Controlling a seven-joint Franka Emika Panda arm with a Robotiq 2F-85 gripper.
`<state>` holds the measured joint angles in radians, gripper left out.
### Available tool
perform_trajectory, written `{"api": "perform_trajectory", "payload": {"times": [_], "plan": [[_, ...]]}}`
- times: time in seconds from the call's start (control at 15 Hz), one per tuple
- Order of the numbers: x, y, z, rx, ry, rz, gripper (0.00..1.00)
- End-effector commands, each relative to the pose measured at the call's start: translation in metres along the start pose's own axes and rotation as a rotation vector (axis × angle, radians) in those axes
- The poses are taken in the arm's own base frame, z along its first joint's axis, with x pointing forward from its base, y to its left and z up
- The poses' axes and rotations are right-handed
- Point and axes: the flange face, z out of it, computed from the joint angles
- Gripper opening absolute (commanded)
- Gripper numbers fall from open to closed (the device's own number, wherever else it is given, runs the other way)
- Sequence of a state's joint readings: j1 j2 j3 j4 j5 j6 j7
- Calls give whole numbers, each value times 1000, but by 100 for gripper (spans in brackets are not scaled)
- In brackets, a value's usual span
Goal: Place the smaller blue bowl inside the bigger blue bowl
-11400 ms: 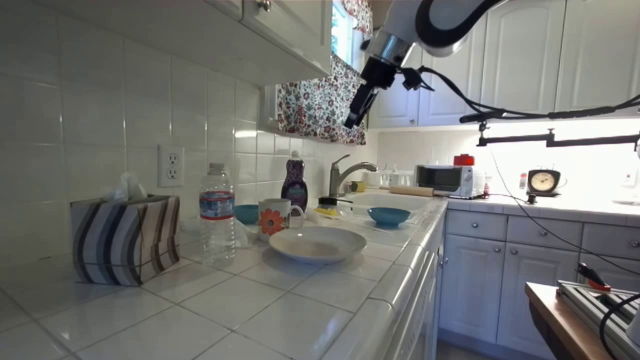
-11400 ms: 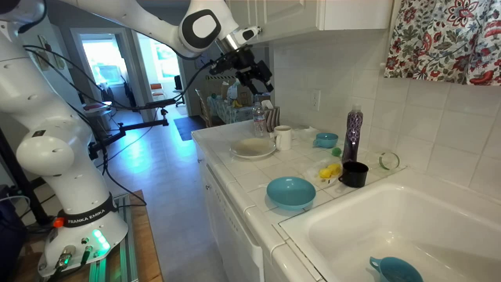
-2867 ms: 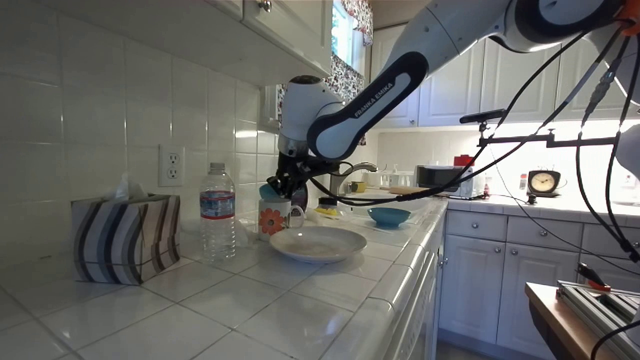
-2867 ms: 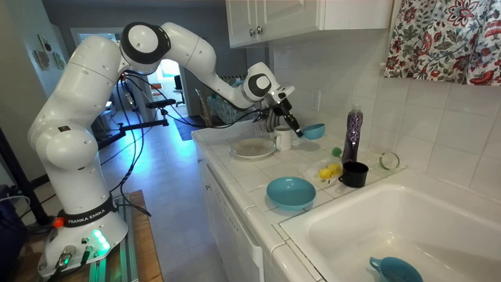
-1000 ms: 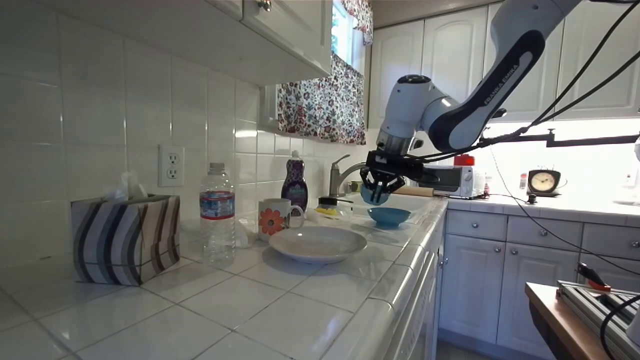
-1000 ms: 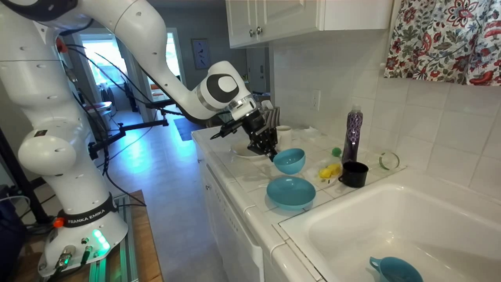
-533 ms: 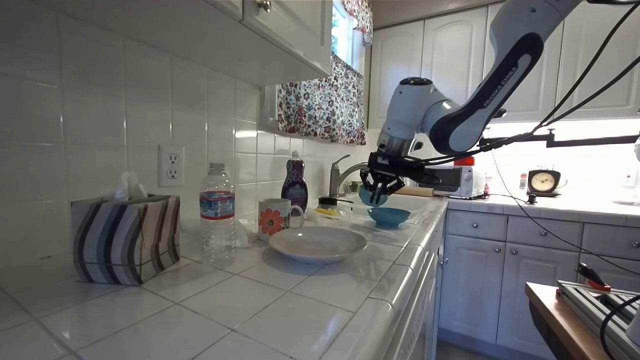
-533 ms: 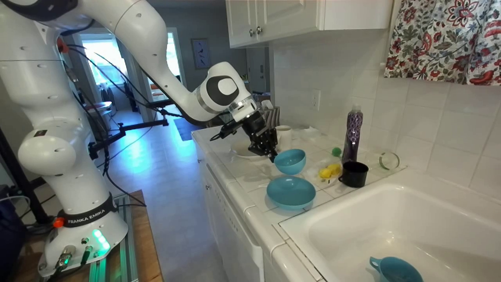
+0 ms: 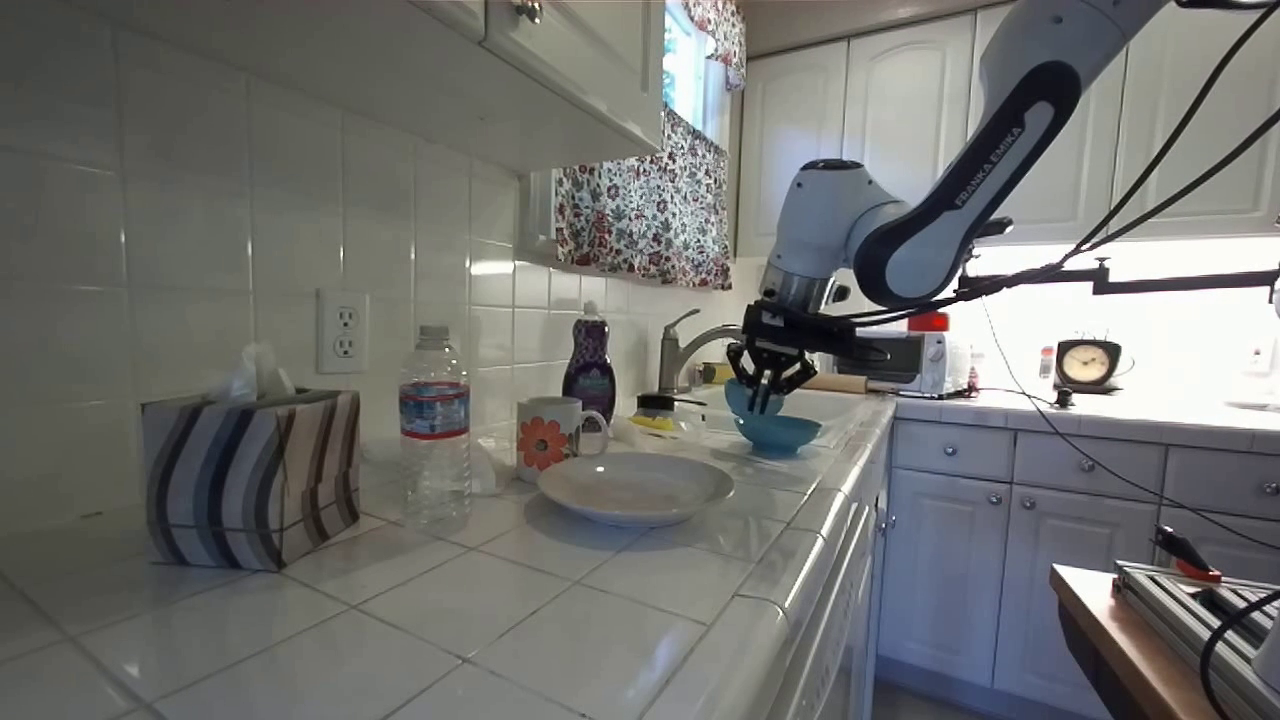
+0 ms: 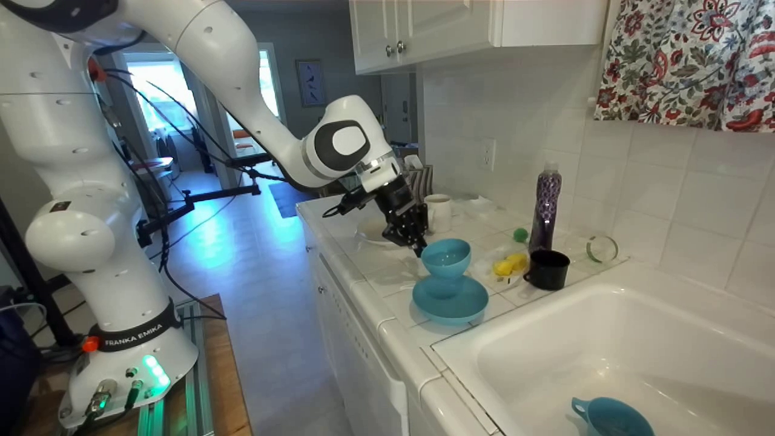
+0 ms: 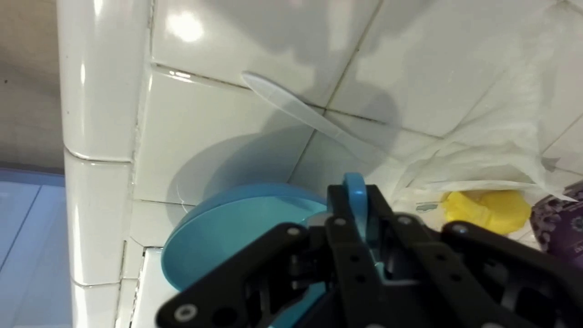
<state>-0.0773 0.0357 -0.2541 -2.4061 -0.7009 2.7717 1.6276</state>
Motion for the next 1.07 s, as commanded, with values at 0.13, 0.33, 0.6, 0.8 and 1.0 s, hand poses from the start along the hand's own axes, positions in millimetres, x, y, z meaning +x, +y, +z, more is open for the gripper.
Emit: {"api": "perform_trajectory", "payload": {"times": [0.13, 0.33, 0.6, 0.8, 1.0], "plan": [[5, 24, 6, -27, -49, 62, 3], [14, 29, 15, -45, -46, 53, 3], [33, 33, 14, -56, -31, 47, 3], [42, 36, 16, -49, -44, 57, 3], [49, 36, 20, -37, -64, 60, 3]]}}
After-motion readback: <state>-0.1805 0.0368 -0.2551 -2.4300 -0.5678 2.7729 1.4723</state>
